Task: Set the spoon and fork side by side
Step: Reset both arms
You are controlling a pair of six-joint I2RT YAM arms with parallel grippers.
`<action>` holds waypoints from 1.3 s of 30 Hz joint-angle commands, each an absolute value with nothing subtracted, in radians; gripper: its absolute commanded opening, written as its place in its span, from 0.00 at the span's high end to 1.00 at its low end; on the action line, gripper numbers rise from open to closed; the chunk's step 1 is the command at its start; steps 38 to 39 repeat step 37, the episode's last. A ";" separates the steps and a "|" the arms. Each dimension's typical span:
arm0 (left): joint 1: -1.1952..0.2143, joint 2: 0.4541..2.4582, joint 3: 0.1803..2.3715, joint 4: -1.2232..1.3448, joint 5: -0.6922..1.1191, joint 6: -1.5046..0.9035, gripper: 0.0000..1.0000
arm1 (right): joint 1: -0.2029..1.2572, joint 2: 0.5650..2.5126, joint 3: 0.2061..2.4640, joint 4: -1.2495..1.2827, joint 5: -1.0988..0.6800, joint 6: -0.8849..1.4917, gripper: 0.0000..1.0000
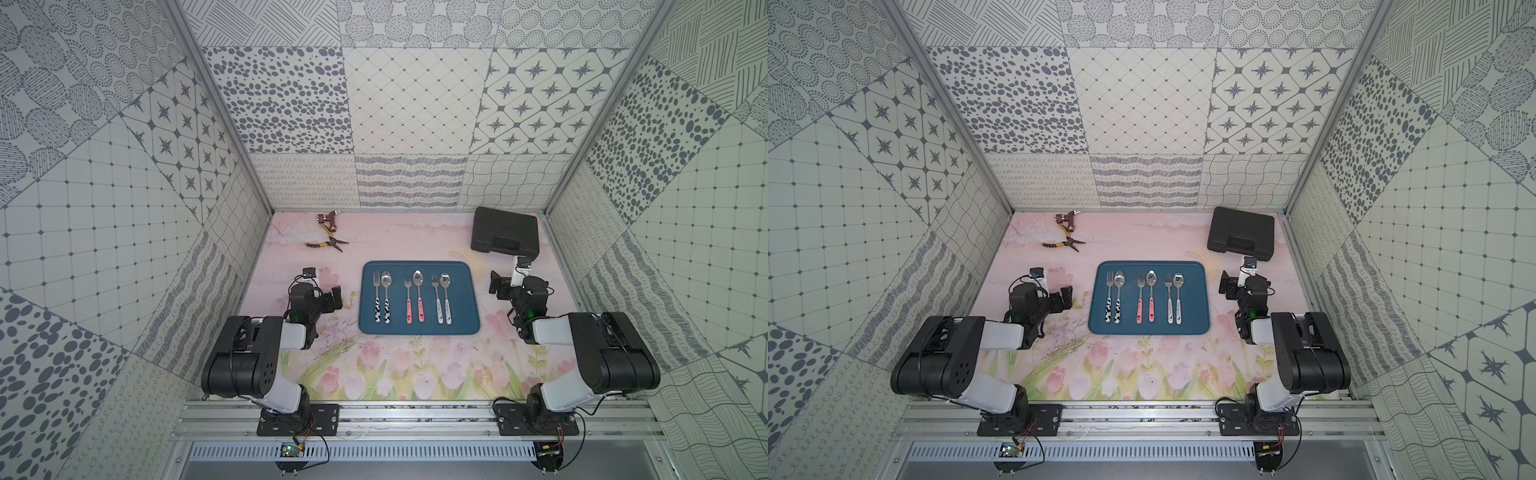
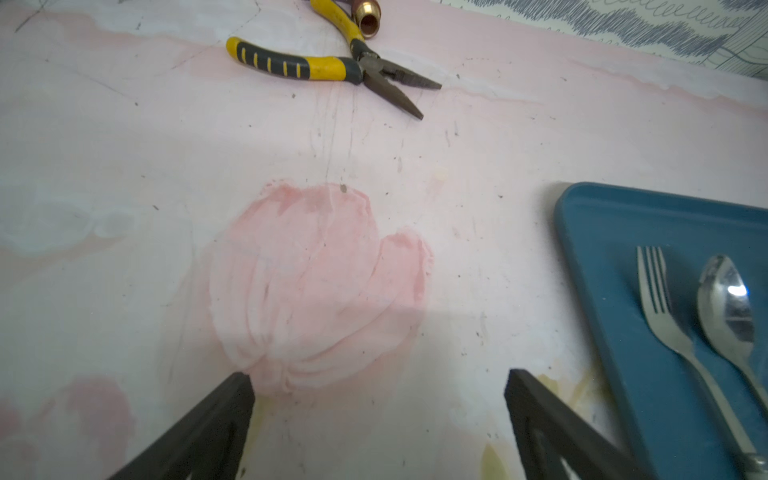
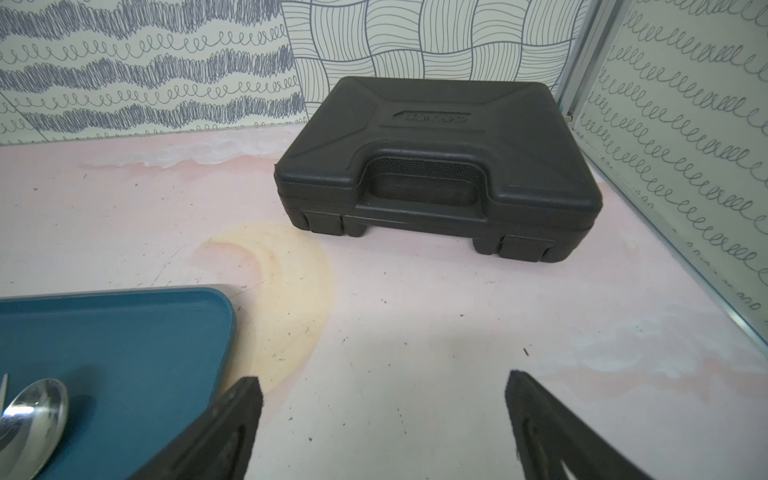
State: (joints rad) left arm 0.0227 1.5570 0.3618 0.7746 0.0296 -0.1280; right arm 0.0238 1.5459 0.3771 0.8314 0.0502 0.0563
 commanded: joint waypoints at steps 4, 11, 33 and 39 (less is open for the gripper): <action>-0.003 1.576 0.408 0.856 0.084 -0.044 0.01 | 0.020 1.549 0.403 0.847 0.031 0.049 0.03; -0.004 1.570 0.412 0.839 0.082 -0.050 0.01 | 0.023 1.549 0.406 0.846 0.030 0.045 0.03; -0.004 1.570 0.416 0.831 0.078 -0.051 0.02 | 0.028 1.549 0.407 0.841 0.034 0.040 0.03; -0.006 1.569 0.415 0.833 0.074 -0.051 0.01 | 0.028 1.549 0.407 0.840 0.035 0.040 0.03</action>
